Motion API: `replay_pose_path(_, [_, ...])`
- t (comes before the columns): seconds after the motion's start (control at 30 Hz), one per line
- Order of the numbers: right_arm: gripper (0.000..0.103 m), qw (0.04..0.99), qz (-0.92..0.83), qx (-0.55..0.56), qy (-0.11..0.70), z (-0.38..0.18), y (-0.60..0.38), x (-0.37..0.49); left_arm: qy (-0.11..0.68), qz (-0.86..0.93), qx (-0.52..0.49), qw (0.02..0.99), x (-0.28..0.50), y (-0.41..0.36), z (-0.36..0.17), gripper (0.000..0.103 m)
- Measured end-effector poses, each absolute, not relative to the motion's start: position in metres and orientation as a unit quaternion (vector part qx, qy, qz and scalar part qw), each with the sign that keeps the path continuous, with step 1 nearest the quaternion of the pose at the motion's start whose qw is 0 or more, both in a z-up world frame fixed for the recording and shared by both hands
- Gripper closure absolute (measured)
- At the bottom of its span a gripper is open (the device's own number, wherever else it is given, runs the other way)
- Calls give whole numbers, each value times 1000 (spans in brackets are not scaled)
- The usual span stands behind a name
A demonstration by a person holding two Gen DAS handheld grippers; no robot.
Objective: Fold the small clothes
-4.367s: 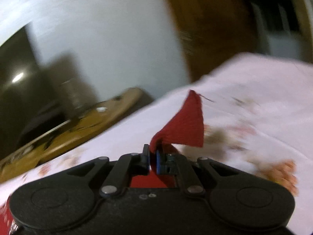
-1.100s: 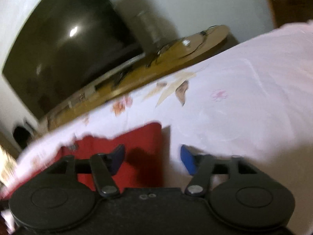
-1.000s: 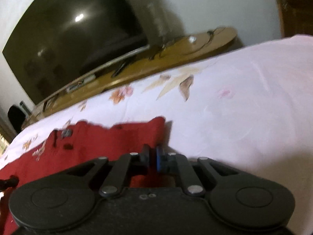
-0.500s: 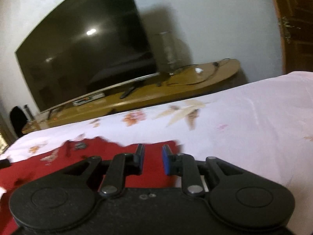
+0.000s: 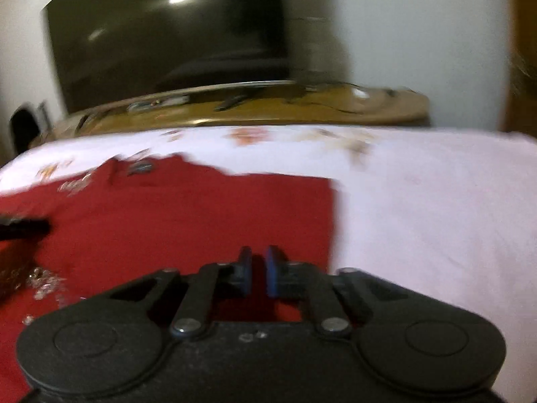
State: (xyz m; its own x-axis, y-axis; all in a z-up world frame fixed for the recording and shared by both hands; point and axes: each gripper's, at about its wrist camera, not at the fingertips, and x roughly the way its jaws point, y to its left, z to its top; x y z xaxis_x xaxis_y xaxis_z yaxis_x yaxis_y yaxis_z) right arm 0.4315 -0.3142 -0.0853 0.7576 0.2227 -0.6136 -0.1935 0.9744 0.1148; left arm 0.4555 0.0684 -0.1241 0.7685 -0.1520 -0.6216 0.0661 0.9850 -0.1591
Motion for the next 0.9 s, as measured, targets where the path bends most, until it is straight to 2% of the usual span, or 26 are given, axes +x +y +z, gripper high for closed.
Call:
replay_pose_path(0.07, [99,935,104,56,334,-87,-331,429,336,-61,-88,936,454,82,-123,100])
replay_pose_path(0.1, [95,935,104,61,333,-87,-331,428,339,-59,-96,934,453,83,-121,100])
replay_pose_path(0.27, [64,944,80,82,308,-74,-323,407,309,-6,-93,947,401,103,-99,99])
replay_pose_path(0.3, [58,945,76,89,305,-73,-326,401,303,3,-106,947,388,119,-98,89])
replay_pose_path(0.33, [58,945,74,97,305,-73,-328,395,300,18,-119,946,379,135,-98,50])
replay_pose_path(0.37, [59,943,73,107,308,-73,-332,386,296,45,-128,946,370,154,-99,28])
replay_pose_path(0.4, [59,941,71,112,312,-73,-333,376,283,72,-134,947,358,170,-98,15])
replay_pose_path(0.57, [59,932,44,132,334,-76,-336,336,252,145,-237,927,309,275,-104,17])
replay_pose_path(0.63, [59,931,32,138,338,-73,-335,321,237,173,-307,905,295,317,-112,32])
replay_pose_path(0.8, [58,931,15,134,340,-64,-320,297,197,210,-452,844,274,399,-140,40])
replay_pose_path(0.9, [58,933,8,131,335,-56,-308,289,193,210,-489,825,277,424,-157,59])
